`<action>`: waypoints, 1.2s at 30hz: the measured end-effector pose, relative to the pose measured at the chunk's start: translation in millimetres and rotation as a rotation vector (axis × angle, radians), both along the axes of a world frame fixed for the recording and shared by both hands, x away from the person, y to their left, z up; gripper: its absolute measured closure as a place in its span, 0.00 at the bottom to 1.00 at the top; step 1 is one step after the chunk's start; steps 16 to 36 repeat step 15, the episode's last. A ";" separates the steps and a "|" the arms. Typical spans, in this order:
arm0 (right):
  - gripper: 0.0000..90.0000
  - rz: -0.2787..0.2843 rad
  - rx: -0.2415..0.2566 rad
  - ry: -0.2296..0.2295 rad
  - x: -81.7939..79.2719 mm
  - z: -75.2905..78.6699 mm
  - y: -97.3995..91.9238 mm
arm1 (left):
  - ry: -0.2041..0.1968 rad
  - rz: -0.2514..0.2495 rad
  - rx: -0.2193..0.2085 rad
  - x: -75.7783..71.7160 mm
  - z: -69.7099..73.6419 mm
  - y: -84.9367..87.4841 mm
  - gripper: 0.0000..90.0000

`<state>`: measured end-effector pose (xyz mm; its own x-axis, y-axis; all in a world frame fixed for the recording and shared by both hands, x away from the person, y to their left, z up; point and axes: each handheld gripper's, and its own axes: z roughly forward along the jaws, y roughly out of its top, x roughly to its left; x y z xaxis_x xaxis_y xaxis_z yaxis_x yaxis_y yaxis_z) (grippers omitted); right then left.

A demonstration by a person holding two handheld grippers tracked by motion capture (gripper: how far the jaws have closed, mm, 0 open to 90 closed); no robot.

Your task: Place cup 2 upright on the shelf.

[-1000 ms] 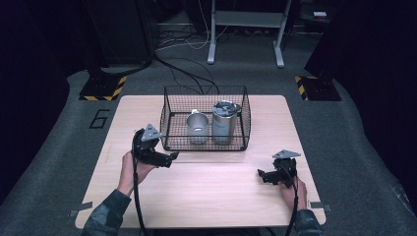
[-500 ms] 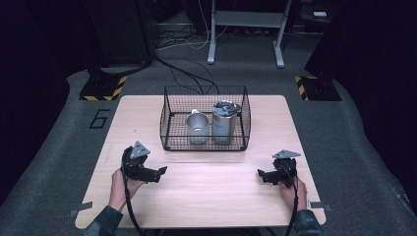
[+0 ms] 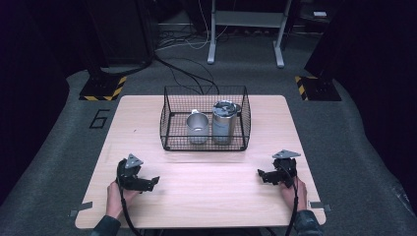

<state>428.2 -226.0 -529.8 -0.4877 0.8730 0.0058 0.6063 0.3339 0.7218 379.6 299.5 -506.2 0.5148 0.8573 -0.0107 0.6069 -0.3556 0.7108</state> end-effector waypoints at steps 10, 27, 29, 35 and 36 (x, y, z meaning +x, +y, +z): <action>0.00 -0.002 0.000 0.004 -0.2 0.1 0.1 | 0.014 0.010 0.008 -0.3 -17.7 1.7 0.00; 0.00 -0.002 0.002 0.001 -0.1 0.0 0.1 | 0.008 0.024 0.009 -1.4 -22.4 2.6 0.00; 0.00 -0.002 0.002 0.001 -0.1 0.0 0.1 | 0.008 0.024 0.009 -1.4 -22.4 2.6 0.00; 0.00 -0.002 0.002 0.001 -0.1 0.0 0.1 | 0.008 0.024 0.009 -1.4 -22.4 2.6 0.00; 0.00 -0.002 0.002 0.001 -0.1 0.0 0.1 | 0.008 0.024 0.009 -1.4 -22.4 2.6 0.00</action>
